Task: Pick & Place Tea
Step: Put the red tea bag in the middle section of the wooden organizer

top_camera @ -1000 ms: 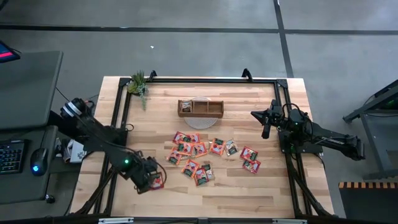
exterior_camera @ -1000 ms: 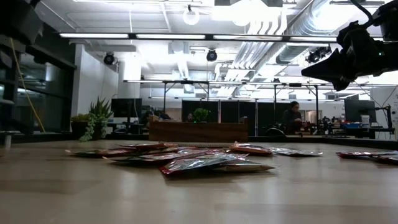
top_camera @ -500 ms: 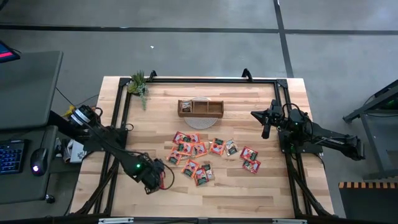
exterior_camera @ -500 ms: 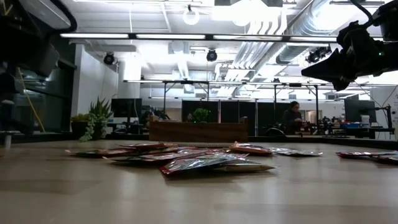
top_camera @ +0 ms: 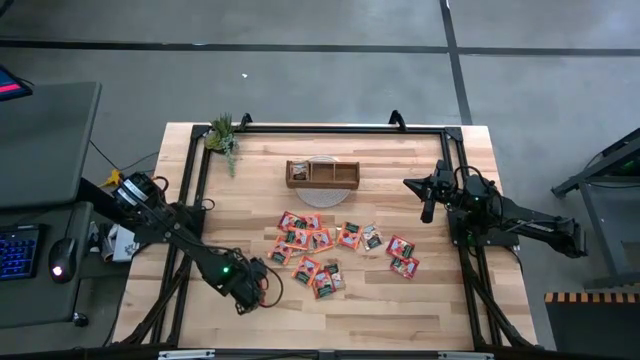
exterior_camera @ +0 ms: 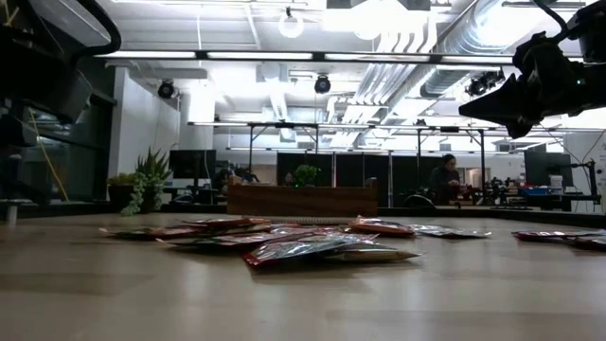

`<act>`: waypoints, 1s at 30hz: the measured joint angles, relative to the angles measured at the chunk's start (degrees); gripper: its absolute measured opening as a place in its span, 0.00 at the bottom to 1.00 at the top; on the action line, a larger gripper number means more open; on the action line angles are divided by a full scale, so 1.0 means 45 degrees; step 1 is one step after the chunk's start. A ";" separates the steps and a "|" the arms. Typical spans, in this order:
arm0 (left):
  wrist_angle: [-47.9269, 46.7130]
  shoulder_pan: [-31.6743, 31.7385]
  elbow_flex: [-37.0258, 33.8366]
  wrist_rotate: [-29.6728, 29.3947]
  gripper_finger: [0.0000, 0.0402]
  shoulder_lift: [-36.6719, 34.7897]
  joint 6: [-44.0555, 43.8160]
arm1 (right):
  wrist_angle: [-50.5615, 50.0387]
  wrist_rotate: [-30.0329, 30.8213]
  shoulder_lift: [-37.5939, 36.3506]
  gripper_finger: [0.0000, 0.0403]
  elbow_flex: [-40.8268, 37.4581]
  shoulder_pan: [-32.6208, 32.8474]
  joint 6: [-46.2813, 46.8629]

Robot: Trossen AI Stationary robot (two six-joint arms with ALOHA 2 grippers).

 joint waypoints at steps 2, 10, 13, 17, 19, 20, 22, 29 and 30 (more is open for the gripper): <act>0.0018 -0.0004 -0.0005 0.0000 0.59 0.0011 -0.0054 | 0.0000 0.0000 0.0000 0.00 0.0000 -0.0002 0.0000; 0.0206 0.0028 -0.0024 0.0055 0.43 0.0020 -0.0066 | 0.0000 -0.0001 0.0000 0.00 0.0000 -0.0001 0.0000; 0.0252 0.0155 -0.0024 0.0134 0.32 0.0025 -0.0076 | -0.0003 0.0000 0.0000 0.00 0.0000 -0.0004 0.0000; 0.0322 0.0155 -0.0029 0.0121 0.22 0.0034 -0.0097 | 0.0000 0.0000 0.0000 0.00 0.0000 -0.0005 0.0000; 0.0340 0.0155 -0.0029 0.0141 0.17 0.0035 -0.0097 | 0.0000 0.0000 0.0000 0.00 0.0000 -0.0001 0.0000; 0.0338 0.0155 -0.0029 0.0141 0.15 0.0035 -0.0097 | 0.0000 0.0000 0.0000 0.00 0.0000 -0.0002 0.0000; 0.0335 0.0155 -0.0029 0.0151 0.10 0.0035 -0.0092 | 0.0000 0.0000 0.0000 0.00 0.0000 -0.0005 0.0000; 0.0082 0.0155 0.0034 0.0107 0.01 0.0028 -0.0092 | 0.0000 0.0000 0.0000 0.00 0.0000 -0.0005 -0.0001; -0.0081 0.0155 0.0088 0.0039 0.01 -0.0014 -0.0090 | 0.0000 0.0000 0.0000 0.00 0.0000 -0.0004 -0.0003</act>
